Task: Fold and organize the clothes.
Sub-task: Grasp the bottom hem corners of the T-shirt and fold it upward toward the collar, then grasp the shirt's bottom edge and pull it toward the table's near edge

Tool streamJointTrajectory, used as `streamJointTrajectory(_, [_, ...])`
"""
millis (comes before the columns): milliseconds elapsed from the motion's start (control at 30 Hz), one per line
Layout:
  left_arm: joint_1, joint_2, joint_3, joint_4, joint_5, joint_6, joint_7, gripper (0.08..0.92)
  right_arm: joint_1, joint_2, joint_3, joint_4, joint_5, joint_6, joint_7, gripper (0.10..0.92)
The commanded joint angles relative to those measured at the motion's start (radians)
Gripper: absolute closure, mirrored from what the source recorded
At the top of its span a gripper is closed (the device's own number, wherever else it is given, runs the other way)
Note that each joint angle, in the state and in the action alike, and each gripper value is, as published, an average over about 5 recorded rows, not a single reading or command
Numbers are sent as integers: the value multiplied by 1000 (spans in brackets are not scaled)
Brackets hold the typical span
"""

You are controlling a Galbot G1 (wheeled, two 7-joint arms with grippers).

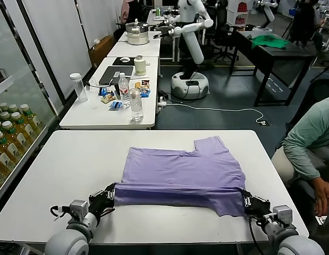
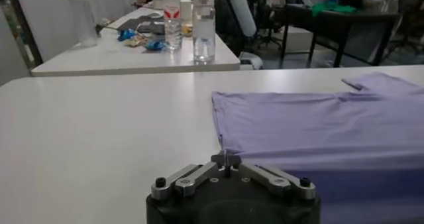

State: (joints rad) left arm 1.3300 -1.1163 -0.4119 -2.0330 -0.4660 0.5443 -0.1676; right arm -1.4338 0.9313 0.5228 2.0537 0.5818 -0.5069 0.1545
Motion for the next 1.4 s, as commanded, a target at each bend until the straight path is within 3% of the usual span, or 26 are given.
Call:
streamJointTrajectory(33, [-135,-21,11,161,62,-77,47,800,124,27,-58,-96,-14,-19,17,712])
streamJointTrajectory(300, [23,36,-58,-2,-46,-41,-5,567,20,-14,37,24,36,-29,16,479])
streamJointTrajectory(467, [155,15,-52,-123,-115,23,-42,420,-120,-18,69,78,49,-43,32,331])
streamJointTrajectory(600, [199,-9,-26,-132,-89,38,-45,307,-155,-3,70,66,56,-52,49,234])
streamJointTrajectory(700, [195,-17,-14,-107,-63,38,-62,227,-157,3,63,55,68,-62,67,207])
streamJointTrajectory(833, [182,-20,-4,-75,-29,37,-74,183,-148,10,45,32,87,-66,74,206])
streamJointTrajectory(967, [175,-23,-4,-58,-16,34,-70,200,-128,15,29,17,105,-55,67,267])
streamJointTrajectory(1400, [145,-49,14,-43,2,37,-76,554,-112,16,23,6,119,-13,43,629])
